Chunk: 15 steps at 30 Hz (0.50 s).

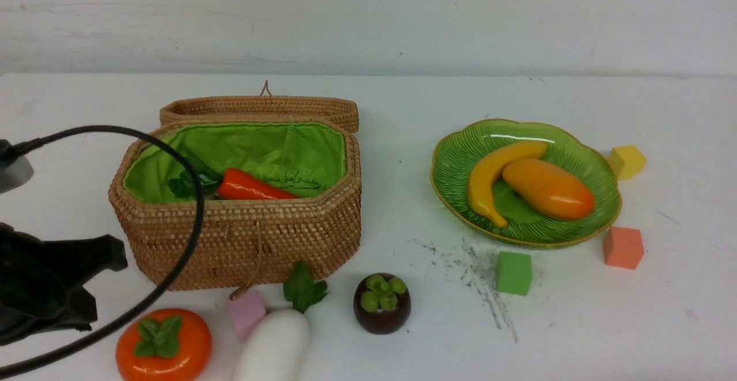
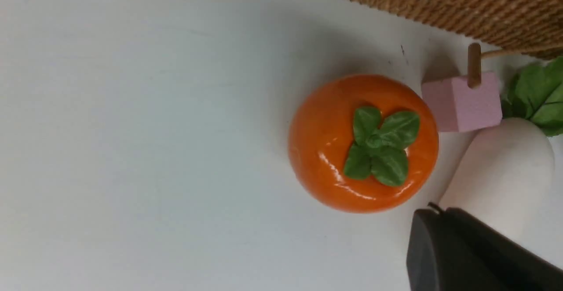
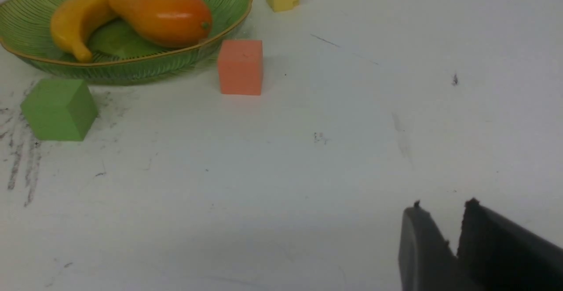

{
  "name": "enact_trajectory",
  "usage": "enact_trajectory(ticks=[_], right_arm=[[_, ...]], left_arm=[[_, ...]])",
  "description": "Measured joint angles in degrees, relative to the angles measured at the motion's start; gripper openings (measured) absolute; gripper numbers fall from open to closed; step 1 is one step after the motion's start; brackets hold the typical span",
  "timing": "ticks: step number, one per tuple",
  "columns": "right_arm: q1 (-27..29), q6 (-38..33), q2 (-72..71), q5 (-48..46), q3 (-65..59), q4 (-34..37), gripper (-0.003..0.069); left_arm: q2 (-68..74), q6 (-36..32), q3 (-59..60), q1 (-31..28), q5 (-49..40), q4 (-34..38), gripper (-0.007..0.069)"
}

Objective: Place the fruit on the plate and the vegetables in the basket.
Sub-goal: Grab a tomato with your left arm and place it on the plate on the right.

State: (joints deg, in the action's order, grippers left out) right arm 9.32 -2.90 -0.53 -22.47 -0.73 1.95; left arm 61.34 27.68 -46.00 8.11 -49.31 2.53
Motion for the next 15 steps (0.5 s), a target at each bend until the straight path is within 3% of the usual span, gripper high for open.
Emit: enact_trajectory(ticks=[4, 7, 15], right_arm=[[0.0, 0.0, 0.0, 0.0, 0.0, 0.0, 0.0169], [0.0, 0.0, 0.0, 0.0, 0.0, 0.0, 0.0173], [0.0, 0.0, 0.0, 0.0, 0.0, 0.0, 0.0183]], left_arm=[[2.5, 4.2, -0.2, 0.0, -0.5, -1.3, 0.0045], [7.5, 4.8, -0.2, 0.0, -0.4, -1.3, 0.016], [22.3, -0.8, -0.2, 0.0, 4.2, -1.5, 0.061]])
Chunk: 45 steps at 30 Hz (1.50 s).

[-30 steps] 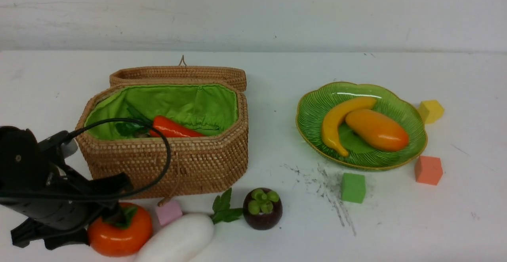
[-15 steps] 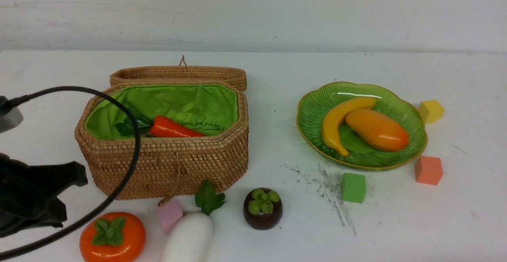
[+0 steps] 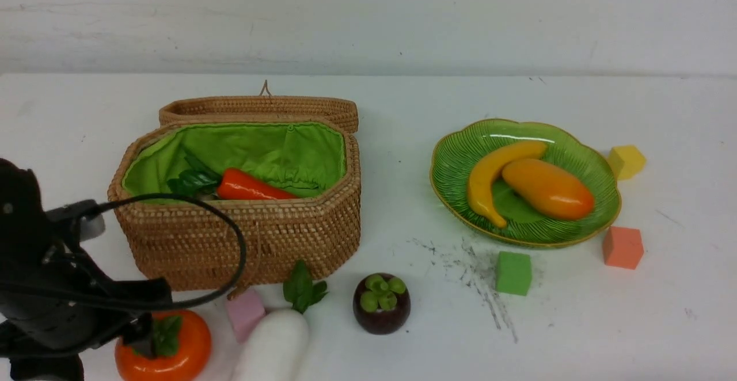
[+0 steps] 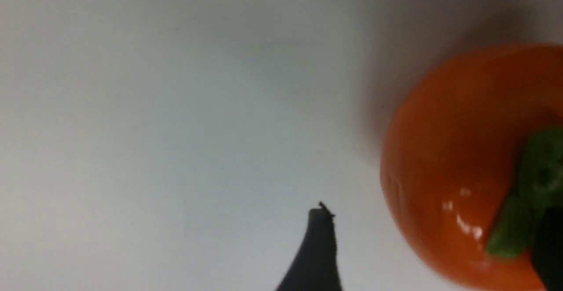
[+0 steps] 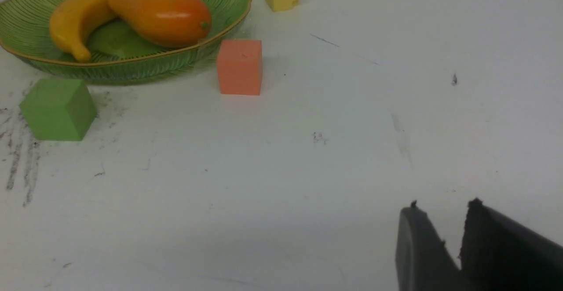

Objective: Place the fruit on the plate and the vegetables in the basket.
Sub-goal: Grab a tomato with your left arm and place it on the plate on the right.

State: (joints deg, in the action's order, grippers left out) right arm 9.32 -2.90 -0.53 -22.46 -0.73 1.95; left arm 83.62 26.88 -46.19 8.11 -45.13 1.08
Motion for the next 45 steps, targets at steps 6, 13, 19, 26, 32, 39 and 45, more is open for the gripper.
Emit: enact_trajectory(ticks=[6, 13, 19, 26, 32, 39, 45], right_arm=[[0.0, 0.0, 0.0, 0.0, 0.0, 0.0, 0.0192], [0.0, 0.0, 0.0, 0.0, 0.0, 0.0, 0.0202], [0.0, 0.0, 0.0, 0.0, 0.0, 0.0, 0.021], [0.0, 0.0, 0.0, 0.0, 0.0, 0.0, 0.0217], [0.0, 0.0, 0.0, 0.0, 0.0, 0.0, 0.0226], [0.0, 0.0, 0.0, 0.0, 0.0, 0.0, 0.0235], [0.0, 0.0, 0.0, 0.0, 0.0, 0.0, 0.0238]], left_arm=[[6.2, -3.0, -1.7, 0.0, 11.2, 3.8, 0.0638], [9.1, -3.0, -2.3, 0.1, 15.4, 7.2, 0.0502], [7.8, -3.2, -2.2, 0.1, 13.6, 7.4, 0.0502], [-1.8, -8.5, -0.8, 0.1, -2.2, 5.1, 0.0502], [-15.7, -21.8, -7.5, 0.1, -8.6, 12.2, 0.0502], [-11.0, -31.4, -26.5, 0.1, -4.0, 26.6, 0.0502], [10.5, -42.5, -47.6, 7.3, -5.2, 36.8, 0.0502]])
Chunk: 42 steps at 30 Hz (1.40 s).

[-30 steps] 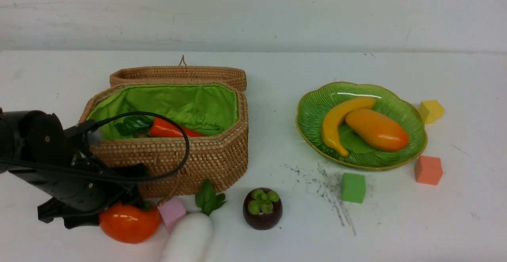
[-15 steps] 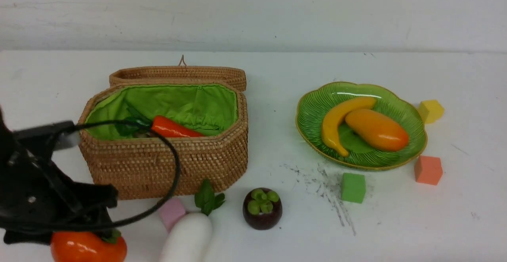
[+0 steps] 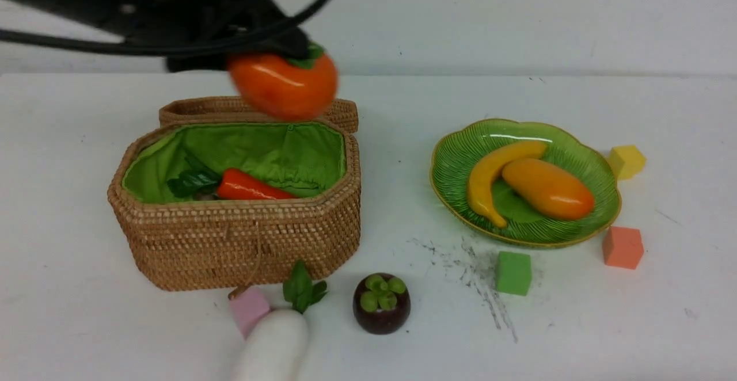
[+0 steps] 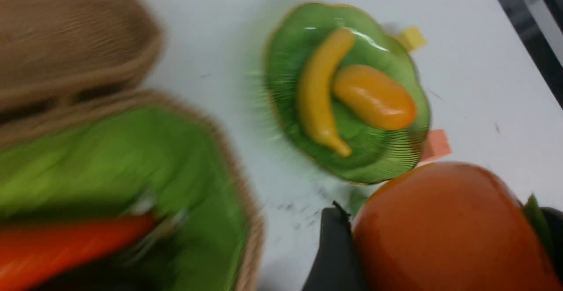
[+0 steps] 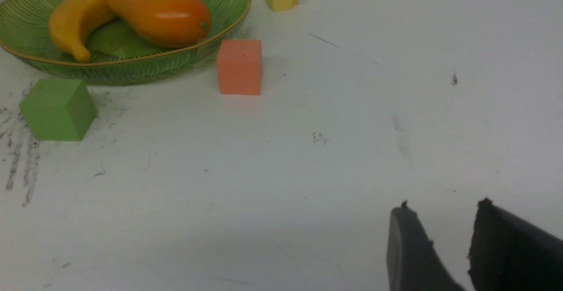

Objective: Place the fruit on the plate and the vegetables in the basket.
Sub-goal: Grab a tomato with your left arm and place it on the plate on the right.

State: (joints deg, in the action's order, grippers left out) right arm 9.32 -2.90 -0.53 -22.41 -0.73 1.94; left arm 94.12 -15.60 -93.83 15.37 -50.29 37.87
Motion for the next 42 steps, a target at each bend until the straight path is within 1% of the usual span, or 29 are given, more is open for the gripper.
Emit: enact_trajectory(ticks=[3, 4, 7, 9, 10, 12, 15, 20, 22, 24, 27, 29, 34, 37, 42], right_arm=[[0.0, 0.0, 0.0, 0.0, 0.0, 0.0, 0.0238], [0.0, 0.0, 0.0, 0.0, 0.0, 0.0, 0.0238], [0.0, 0.0, 0.0, 0.0, 0.0, 0.0, 0.0238], [0.0, 0.0, 0.0, 0.0, 0.0, 0.0, 0.0238], [0.0, 0.0, 0.0, 0.0, 0.0, 0.0, 0.0238], [0.0, 0.0, 0.0, 0.0, 0.0, 0.0, 0.0238], [0.0, 0.0, 0.0, 0.0, 0.0, 0.0, 0.0238], [0.0, 0.0, 0.0, 0.0, 0.0, 0.0, 0.0238], [0.0, 0.0, 0.0, 0.0, 0.0, 0.0, 0.0238], [0.0, 0.0, 0.0, 0.0, 0.0, 0.0, 0.0238], [0.0, 0.0, 0.0, 0.0, 0.0, 0.0, 0.0238], [0.0, 0.0, 0.0, 0.0, 0.0, 0.0, 0.0238], [0.0, 0.0, 0.0, 0.0, 0.0, 0.0, 0.0238], [0.0, 0.0, 0.0, 0.0, 0.0, 0.0, 0.0238], [0.0, 0.0, 0.0, 0.0, 0.0, 0.0, 0.0238]], left_arm=[[12.4, -1.4, -10.8, 5.5, -0.2, 0.3, 0.0502], [14.9, -1.4, -14.2, 6.5, -0.4, 0.1, 0.0502], [28.0, 0.6, -27.5, 9.9, -2.5, -0.3, 0.0503], [35.4, 3.3, -36.4, 10.6, -4.4, -0.3, 0.0503], [36.1, 3.6, -37.3, 10.7, -4.6, -0.3, 0.0503], [44.0, 6.7, -47.4, 10.9, -7.1, -0.8, 0.0503], [49.4, 9.2, -52.9, 11.5, -9.0, -1.2, 0.0503], [53.3, 12.9, -55.0, 13.8, -9.5, -4.0, 0.0503], [53.6, 15.6, -55.0, 14.9, -9.0, -7.7, 0.0503], [53.6, 17.7, -55.2, 15.1, -8.5, -9.5, 0.0503], [53.5, 18.5, -55.3, 15.1, -8.1, -10.0, 0.0503], [53.5, 18.7, -55.3, 15.1, -8.1, -10.0, 0.0521], [53.5, 18.9, -55.3, 15.1, -8.1, -8.8, 0.0653], [53.5, 18.9, -55.3, 15.1, -8.1, -8.6, 0.0671], [52.9, 18.9, -55.3, 15.1, -8.1, -9.1, 0.0671]])
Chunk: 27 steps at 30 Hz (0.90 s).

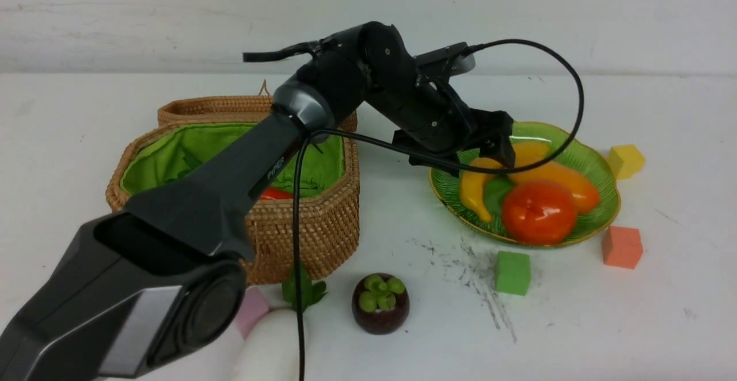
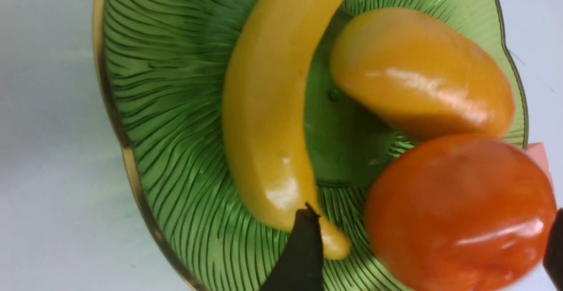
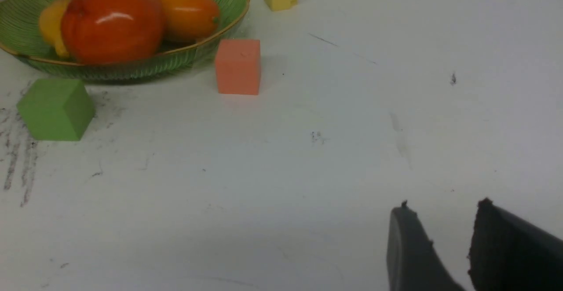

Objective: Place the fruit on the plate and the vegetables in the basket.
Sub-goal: Grab a tomato with your left arm and place it on the plate on the right, then use the left arm to grab a peach and put it into the right plate

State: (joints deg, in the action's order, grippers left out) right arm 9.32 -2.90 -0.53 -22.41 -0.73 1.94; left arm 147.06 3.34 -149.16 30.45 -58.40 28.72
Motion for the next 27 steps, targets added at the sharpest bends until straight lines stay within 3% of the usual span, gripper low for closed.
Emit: enact_trajectory(ticks=[10, 15, 20, 27], right_arm=[[0.0, 0.0, 0.0, 0.0, 0.0, 0.0, 0.0238], [0.0, 0.0, 0.0, 0.0, 0.0, 0.0, 0.0238], [0.0, 0.0, 0.0, 0.0, 0.0, 0.0, 0.0238], [0.0, 0.0, 0.0, 0.0, 0.0, -0.1, 0.0238]], left_arm=[[-15.5, 0.0, -1.8, -2.6, -11.8, -15.2, 0.0641], [-26.1, 2.3, 1.7, -5.4, -13.1, -23.9, 0.0582], [-37.2, 3.2, 16.2, -7.0, -13.1, -25.1, 0.0535], [-49.6, -0.9, 52.0, -5.7, -10.7, -19.6, 0.0517]])
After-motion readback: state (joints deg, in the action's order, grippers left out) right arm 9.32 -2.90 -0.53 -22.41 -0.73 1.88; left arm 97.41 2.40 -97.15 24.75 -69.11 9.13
